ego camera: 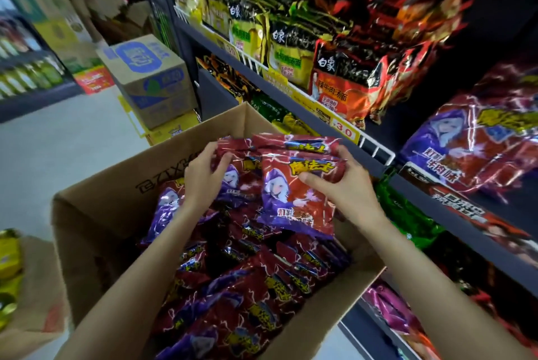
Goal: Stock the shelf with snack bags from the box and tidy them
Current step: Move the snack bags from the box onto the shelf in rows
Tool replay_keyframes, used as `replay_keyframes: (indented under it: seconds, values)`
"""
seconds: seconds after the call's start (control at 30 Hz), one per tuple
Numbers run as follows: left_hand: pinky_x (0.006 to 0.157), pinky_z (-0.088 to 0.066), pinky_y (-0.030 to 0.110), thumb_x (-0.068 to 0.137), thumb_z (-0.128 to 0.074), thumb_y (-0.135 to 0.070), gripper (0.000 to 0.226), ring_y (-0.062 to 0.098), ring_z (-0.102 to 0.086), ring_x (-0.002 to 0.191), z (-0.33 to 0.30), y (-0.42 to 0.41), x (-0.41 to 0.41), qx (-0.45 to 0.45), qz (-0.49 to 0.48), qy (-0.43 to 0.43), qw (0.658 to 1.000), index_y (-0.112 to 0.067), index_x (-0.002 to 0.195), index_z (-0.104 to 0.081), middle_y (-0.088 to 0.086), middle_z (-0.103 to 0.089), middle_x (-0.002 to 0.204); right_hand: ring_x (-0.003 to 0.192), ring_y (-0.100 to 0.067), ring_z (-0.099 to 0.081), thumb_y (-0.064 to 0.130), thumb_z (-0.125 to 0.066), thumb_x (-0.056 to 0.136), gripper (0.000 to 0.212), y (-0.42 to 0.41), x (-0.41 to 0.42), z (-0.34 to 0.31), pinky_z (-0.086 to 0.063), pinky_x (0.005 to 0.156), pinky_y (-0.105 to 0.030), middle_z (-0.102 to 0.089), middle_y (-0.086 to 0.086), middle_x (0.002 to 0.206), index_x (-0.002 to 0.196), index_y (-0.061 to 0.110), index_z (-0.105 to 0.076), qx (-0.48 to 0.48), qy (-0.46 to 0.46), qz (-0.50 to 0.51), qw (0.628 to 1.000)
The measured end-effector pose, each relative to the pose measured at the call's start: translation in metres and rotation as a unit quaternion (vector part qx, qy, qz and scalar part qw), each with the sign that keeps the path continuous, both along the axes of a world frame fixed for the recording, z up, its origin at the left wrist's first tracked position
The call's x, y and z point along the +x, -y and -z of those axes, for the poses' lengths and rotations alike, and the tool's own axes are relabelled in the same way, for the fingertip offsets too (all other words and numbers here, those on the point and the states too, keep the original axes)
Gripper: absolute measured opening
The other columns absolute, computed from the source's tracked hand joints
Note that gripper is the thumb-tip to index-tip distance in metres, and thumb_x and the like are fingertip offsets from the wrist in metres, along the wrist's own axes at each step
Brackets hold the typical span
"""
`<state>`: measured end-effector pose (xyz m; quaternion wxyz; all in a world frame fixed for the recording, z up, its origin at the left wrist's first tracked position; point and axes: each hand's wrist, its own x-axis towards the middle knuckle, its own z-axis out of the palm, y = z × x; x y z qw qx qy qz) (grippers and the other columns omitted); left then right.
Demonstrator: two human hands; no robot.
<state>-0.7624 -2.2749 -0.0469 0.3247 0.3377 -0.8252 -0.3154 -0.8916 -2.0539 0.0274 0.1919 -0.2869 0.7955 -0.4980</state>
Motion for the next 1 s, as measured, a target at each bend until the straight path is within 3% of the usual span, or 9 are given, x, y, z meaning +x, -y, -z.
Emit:
replay_keyframes:
  seconds: [0.13, 0.27, 0.37, 0.47, 0.6, 0.67, 0.8, 0.9, 1.0]
  values:
    - [0.08, -0.048, 0.032, 0.096, -0.049, -0.034, 0.025, 0.014, -0.061, 0.091, -0.066, -0.034, 0.003, -0.054, 0.071, -0.093, 0.992, -0.017, 0.113, -0.058, -0.003, -0.065, 0.098, 0.083, -0.013, -0.071, 0.015, -0.077, 0.068, 0.067, -0.054, -0.002, -0.035, -0.056, 0.069, -0.023, -0.073, 0.007, 0.093, 0.126, 0.026, -0.045, -0.187, 0.145, 0.034, 0.971]
    - [0.074, -0.046, 0.026, 0.095, -0.048, -0.03, 0.027, 0.01, -0.059, 0.083, -0.122, -0.083, -0.014, -0.08, 0.115, -0.126, 0.982, -0.016, 0.117, -0.055, -0.005, -0.063, 0.093, 0.074, -0.016, -0.069, 0.043, -0.088, 0.046, 0.074, -0.111, -0.012, -0.058, -0.055, 0.064, -0.03, -0.069, -0.001, 0.091, 0.11, 0.042, -0.051, -0.266, 0.13, 0.097, 0.95]
    - [0.071, -0.044, 0.03, 0.094, -0.046, -0.031, 0.036, 0.014, -0.057, 0.075, -0.146, -0.119, -0.038, -0.095, 0.127, -0.145, 0.977, -0.008, 0.12, -0.054, 0.004, -0.064, 0.091, 0.076, -0.016, -0.07, 0.035, -0.085, 0.048, 0.081, -0.158, -0.028, -0.072, -0.056, 0.064, -0.031, -0.072, 0.0, 0.091, 0.121, 0.027, -0.05, -0.306, 0.124, 0.133, 0.935]
    - [0.082, -0.048, 0.036, 0.095, -0.045, -0.032, 0.039, 0.017, -0.06, 0.088, -0.162, -0.156, -0.065, -0.102, 0.156, -0.165, 0.969, -0.005, 0.122, -0.052, 0.006, -0.064, 0.102, 0.085, -0.021, -0.07, 0.017, -0.079, 0.063, 0.075, -0.206, -0.041, -0.083, -0.057, 0.071, -0.037, -0.072, -0.008, 0.103, 0.131, 0.012, -0.046, -0.322, 0.105, 0.156, 0.928]
    - [0.073, -0.045, 0.021, 0.096, -0.049, -0.021, 0.022, 0.001, -0.055, 0.079, -0.179, -0.211, -0.094, -0.131, 0.19, -0.209, 0.95, -0.012, 0.116, -0.056, -0.009, -0.06, 0.091, 0.088, -0.016, -0.07, 0.012, -0.076, 0.063, 0.063, -0.266, -0.053, -0.091, -0.057, 0.072, -0.031, -0.072, -0.001, 0.1, 0.119, 0.021, -0.049, -0.335, 0.062, 0.236, 0.91]
    - [0.073, -0.045, 0.025, 0.096, -0.051, -0.023, 0.023, 0.001, -0.055, 0.078, -0.186, -0.239, -0.111, -0.124, 0.211, -0.237, 0.94, -0.013, 0.116, -0.056, -0.01, -0.061, 0.09, 0.089, -0.014, -0.07, 0.015, -0.079, 0.063, 0.063, -0.297, -0.06, -0.092, -0.057, 0.075, -0.031, -0.07, -0.001, 0.103, 0.117, 0.024, -0.049, -0.325, 0.025, 0.281, 0.903]
    - [0.082, -0.05, 0.038, 0.092, -0.051, -0.029, 0.032, 0.017, -0.063, 0.093, -0.196, -0.29, -0.155, -0.033, 0.297, -0.267, 0.916, -0.011, 0.117, -0.057, 0.001, -0.066, 0.104, 0.086, -0.007, -0.069, 0.008, -0.077, 0.074, 0.058, -0.354, -0.079, -0.093, -0.056, 0.083, -0.033, -0.068, 0.005, 0.1, 0.124, 0.018, -0.049, -0.306, -0.043, 0.364, 0.879]
    - [0.079, -0.046, 0.027, 0.091, -0.05, -0.019, 0.02, 0.007, -0.059, 0.085, -0.196, -0.332, -0.201, 0.018, 0.351, -0.258, 0.9, -0.013, 0.108, -0.058, -0.004, -0.065, 0.095, 0.094, -0.011, -0.068, 0.012, -0.079, 0.074, 0.058, -0.387, -0.093, -0.092, -0.054, 0.089, -0.038, -0.067, 0.002, 0.106, 0.123, 0.02, -0.05, -0.285, -0.082, 0.404, 0.865]
    - [0.085, -0.046, 0.029, 0.094, -0.048, -0.011, 0.02, 0.013, -0.06, 0.093, -0.179, -0.365, -0.253, 0.049, 0.361, -0.2, 0.909, -0.011, 0.111, -0.057, -0.001, -0.064, 0.101, 0.097, -0.015, -0.067, 0.015, -0.081, 0.072, 0.053, -0.412, -0.107, -0.09, -0.052, 0.092, -0.044, -0.067, 0.0, 0.109, 0.112, 0.033, -0.051, -0.25, -0.127, 0.435, 0.856]
